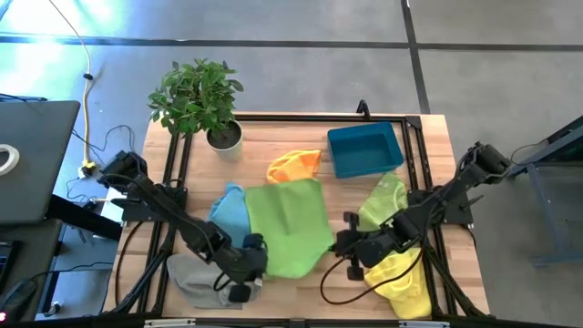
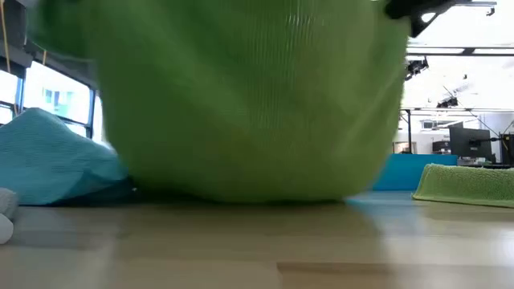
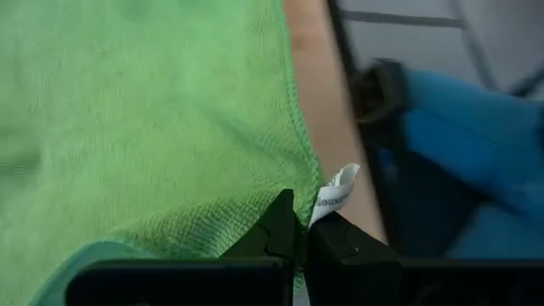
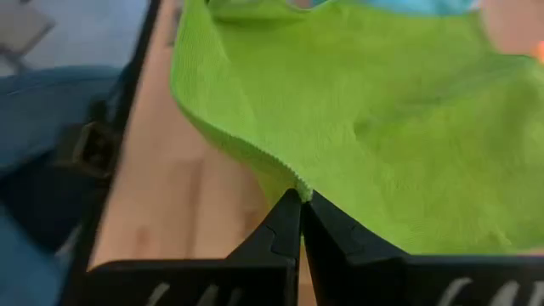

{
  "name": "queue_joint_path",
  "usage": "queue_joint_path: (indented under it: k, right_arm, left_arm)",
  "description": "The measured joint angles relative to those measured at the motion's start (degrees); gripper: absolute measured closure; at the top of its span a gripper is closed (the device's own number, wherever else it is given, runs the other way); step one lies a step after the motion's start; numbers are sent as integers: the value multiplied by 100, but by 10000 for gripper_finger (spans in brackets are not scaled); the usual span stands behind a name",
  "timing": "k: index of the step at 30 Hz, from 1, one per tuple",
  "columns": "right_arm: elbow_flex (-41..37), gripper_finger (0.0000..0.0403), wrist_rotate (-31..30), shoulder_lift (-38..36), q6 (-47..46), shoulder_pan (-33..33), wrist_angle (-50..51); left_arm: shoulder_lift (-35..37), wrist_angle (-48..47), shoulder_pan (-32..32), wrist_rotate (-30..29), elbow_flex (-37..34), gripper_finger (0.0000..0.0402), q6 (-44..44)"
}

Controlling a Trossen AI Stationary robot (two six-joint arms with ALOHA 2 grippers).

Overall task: Fold microfiber towels
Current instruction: Fold the green microfiber cloth

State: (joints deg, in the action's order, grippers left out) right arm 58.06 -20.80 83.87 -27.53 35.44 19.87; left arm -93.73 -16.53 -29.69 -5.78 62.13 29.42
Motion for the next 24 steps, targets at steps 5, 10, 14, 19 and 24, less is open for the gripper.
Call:
queue_joint_path:
  k: [5,10,14,19,24]
  right_arm:
    - [9,403,665,191,-226,-1,-160]
    - [9,403,948,347,-240,-2,-178]
    - [9,403,1414,364,-589,-2,-260]
    - [9,403,1383,364,-585,31,-215]
    - [9,403,476,364,-274,-98,146]
  left_arm:
    - [-67,13,4,650,249,402,5]
    - [-73,-41,7,1072,251,402,423]
    - [-108,26,11,1350,254,402,628]
    - [-108,-196,11,1356,258,401,441]
    - [-121,-1273,207,252,258,401,141]
